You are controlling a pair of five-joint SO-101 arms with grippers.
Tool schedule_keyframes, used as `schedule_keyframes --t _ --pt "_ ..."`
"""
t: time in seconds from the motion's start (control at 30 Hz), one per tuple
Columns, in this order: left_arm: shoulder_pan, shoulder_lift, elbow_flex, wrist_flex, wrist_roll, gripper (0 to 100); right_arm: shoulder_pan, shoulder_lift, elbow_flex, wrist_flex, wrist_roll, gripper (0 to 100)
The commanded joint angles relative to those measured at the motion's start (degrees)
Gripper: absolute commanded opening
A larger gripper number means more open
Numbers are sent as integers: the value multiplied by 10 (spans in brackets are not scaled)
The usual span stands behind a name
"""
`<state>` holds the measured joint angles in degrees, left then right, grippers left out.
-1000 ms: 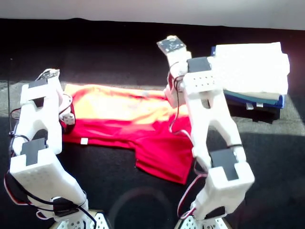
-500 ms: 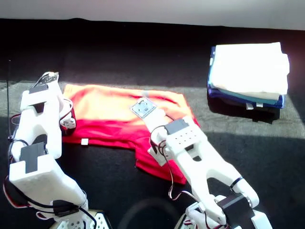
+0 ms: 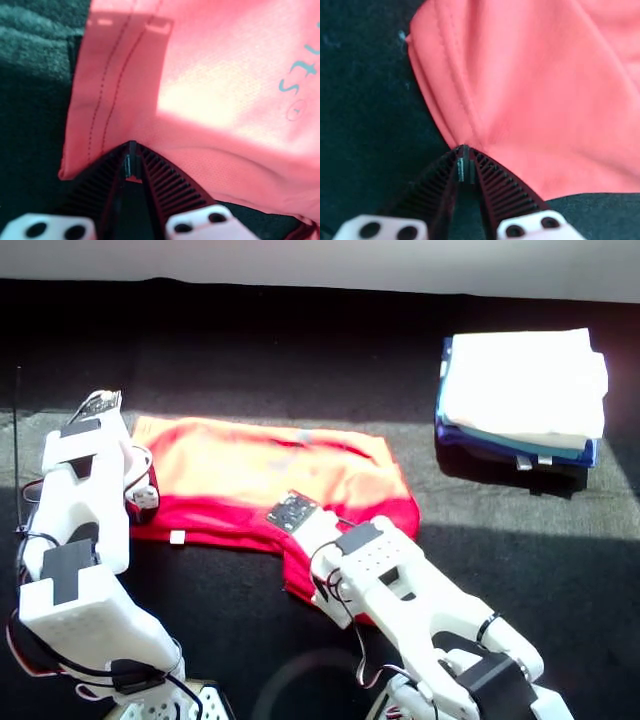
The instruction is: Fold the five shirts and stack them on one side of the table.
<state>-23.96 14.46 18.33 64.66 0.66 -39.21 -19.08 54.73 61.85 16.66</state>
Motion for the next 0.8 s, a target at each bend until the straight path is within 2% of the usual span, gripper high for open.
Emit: schedule_keyframes --t 0.0,0.27,0.4,0.57,0.67,0.77 --pt "-7 -26 -17 0 4 10 -5 -52 -30 34 0 5" --pt "-4 -26 -154 132 5 12 -3 -203 -82 92 -2 9" --pt "-5 -20 -266 195 3 14 41 -211 -80 102 -1 15" --pt "-7 36 -380 140 2 14 65 -211 -80 102 -1 112" --pt "-7 123 -451 98 6 14 48 -211 -65 92 11 111" --pt "-2 217 -538 92 7 14 44 -211 -21 58 48 111"
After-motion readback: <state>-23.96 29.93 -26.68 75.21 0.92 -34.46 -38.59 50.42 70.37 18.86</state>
